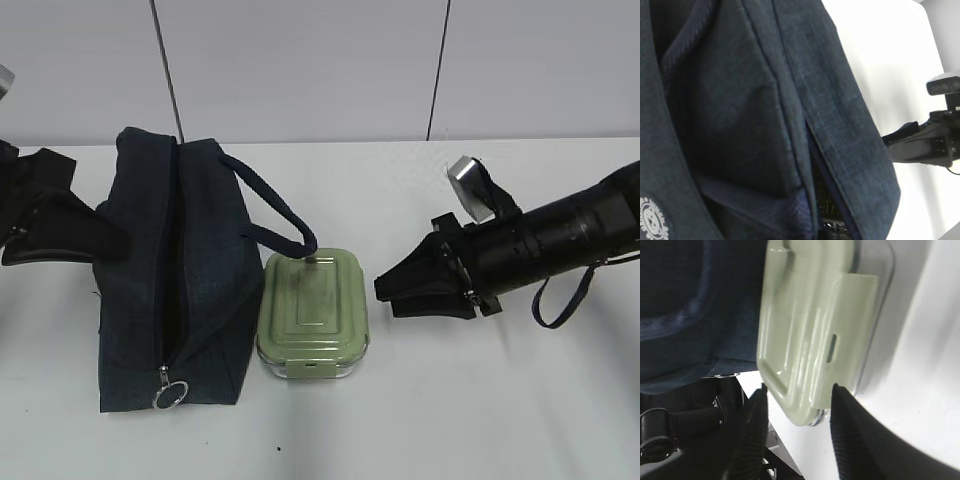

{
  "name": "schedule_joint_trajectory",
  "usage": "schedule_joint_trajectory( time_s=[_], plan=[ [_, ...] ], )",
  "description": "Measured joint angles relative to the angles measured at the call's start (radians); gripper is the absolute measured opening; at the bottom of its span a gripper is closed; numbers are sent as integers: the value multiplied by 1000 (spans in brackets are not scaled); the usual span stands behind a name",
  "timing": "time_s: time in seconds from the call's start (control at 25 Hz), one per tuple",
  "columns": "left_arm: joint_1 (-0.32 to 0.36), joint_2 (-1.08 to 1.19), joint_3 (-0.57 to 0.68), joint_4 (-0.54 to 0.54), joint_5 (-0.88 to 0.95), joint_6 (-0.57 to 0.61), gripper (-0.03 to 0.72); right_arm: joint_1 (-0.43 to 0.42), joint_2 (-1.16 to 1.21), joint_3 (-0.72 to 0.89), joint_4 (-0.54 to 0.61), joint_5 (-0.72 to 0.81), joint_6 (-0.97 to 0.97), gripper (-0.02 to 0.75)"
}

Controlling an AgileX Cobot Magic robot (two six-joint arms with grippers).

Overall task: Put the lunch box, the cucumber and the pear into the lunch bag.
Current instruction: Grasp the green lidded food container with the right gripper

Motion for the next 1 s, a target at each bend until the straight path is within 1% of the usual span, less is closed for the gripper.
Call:
schedule_joint_trajectory(
  time_s=[0.16,0.48,0.56,0.76,0.88,1.0],
  plan=[
    [0,0,0,0,0,0,-15,-2,41,-1,21,2,-17,333],
    [0,0,0,0,0,0,-15,-2,41,-6,74,4,-79,337],
    [0,0,0,0,0,0,-15,-2,41,-6,78,4,-89,375],
    [0,0,0,0,0,0,-15,-2,41,-6,87,4,-111,581],
    [0,0,0,0,0,0,-15,5,41,-7,93,4,-121,629],
    [0,0,0,0,0,0,-15,25,41,-30,93,4,-127,631]
  ],
)
